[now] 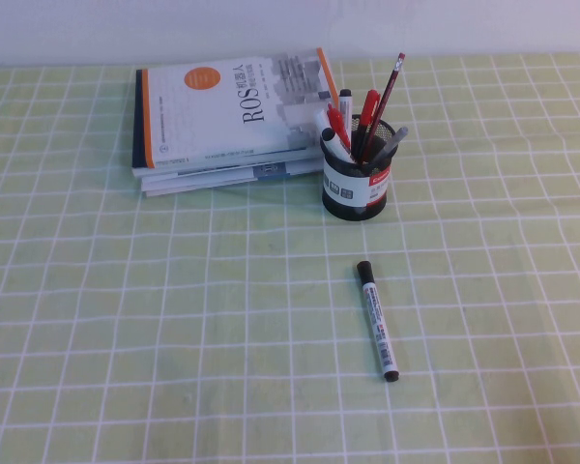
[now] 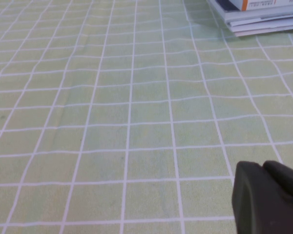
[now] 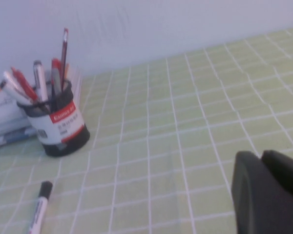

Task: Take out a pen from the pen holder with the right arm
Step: 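Take a marker out of the pen holder and lay it on the table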

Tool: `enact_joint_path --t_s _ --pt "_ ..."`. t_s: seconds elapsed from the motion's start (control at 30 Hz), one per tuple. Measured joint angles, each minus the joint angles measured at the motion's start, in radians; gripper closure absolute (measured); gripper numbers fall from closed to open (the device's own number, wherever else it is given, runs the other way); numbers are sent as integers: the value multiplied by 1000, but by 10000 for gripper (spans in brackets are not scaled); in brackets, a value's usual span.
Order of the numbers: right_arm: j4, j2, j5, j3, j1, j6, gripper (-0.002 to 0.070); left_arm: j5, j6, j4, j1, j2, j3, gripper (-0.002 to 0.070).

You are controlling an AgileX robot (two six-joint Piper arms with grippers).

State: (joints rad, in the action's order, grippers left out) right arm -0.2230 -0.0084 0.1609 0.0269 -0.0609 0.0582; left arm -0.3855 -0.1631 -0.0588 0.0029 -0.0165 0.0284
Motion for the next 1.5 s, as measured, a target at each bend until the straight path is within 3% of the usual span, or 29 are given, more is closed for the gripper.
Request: enact_joint_path --t_s 0.2,0.5,0.7,1.07,1.5 --pt "-69 0 -111 0 0 0 689 0 0 0 0 0 0 680" --pt "-227 0 -125 0 0 0 689 0 0 0 0 0 0 680" --pt "-320 23 11 -38 0 0 689 0 0 0 0 0 0 680" --pt "-320 386 378 -331 0 -118 689 0 0 0 0 0 0 680" --pt "-339 828 453 -535 -23 -317 689 0 0 0 0 0 0 680"
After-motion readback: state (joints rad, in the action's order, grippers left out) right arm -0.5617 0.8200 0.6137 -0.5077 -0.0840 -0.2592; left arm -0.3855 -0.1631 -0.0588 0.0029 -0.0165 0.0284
